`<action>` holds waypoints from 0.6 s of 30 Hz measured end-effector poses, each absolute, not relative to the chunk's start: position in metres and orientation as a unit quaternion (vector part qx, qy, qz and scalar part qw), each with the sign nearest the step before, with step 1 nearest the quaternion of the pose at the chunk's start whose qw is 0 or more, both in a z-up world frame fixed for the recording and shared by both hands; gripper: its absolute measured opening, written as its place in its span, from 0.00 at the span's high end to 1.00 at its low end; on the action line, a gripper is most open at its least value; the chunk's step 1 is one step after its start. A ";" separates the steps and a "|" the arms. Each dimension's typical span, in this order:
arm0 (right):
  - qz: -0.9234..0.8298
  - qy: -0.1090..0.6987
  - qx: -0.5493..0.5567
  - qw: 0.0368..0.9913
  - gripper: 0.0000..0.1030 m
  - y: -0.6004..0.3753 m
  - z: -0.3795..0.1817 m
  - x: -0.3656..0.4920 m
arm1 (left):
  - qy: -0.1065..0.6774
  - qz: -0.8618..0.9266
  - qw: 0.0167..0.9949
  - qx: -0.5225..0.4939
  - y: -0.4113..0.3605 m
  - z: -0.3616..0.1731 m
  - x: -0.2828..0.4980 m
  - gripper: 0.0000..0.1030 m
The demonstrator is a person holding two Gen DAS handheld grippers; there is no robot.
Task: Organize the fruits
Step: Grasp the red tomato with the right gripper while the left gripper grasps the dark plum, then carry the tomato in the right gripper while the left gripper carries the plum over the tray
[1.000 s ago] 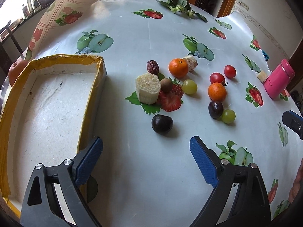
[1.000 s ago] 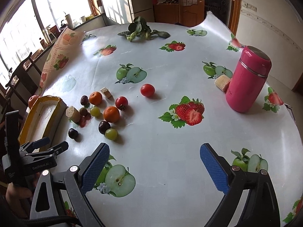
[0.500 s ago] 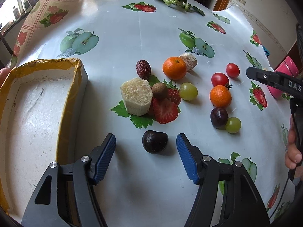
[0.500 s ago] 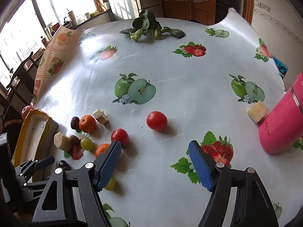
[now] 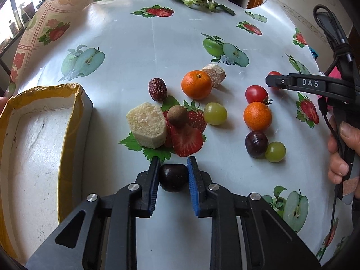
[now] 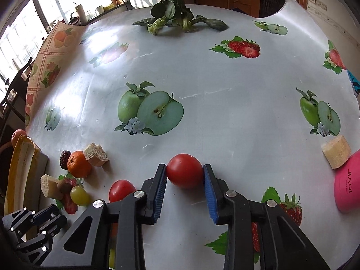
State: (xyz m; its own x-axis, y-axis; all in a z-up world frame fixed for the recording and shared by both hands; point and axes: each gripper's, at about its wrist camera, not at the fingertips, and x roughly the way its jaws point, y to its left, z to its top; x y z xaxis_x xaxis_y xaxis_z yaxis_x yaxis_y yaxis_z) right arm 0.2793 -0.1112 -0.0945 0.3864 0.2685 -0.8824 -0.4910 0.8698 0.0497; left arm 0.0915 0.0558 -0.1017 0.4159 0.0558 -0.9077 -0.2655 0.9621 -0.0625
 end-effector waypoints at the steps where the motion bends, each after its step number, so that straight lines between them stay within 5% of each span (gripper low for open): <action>1: 0.232 0.502 -0.105 0.826 0.68 -0.113 -0.091 0.277 | 0.532 0.096 0.834 -0.110 0.059 -0.101 0.090 0.79; 18: 0.260 0.500 -0.035 0.826 0.68 -0.151 -0.028 0.149 | 0.514 0.053 0.848 -0.121 0.023 -0.048 0.030 0.80</action>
State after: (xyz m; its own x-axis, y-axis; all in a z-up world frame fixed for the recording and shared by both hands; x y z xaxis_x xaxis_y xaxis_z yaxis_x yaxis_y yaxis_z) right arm 0.1489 -0.1508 -0.0285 0.3654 0.3937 -0.8435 -0.4634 0.8628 0.2020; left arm 0.0303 0.0233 -0.0482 0.4663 -0.0340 -0.8840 -0.2146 0.9651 -0.1504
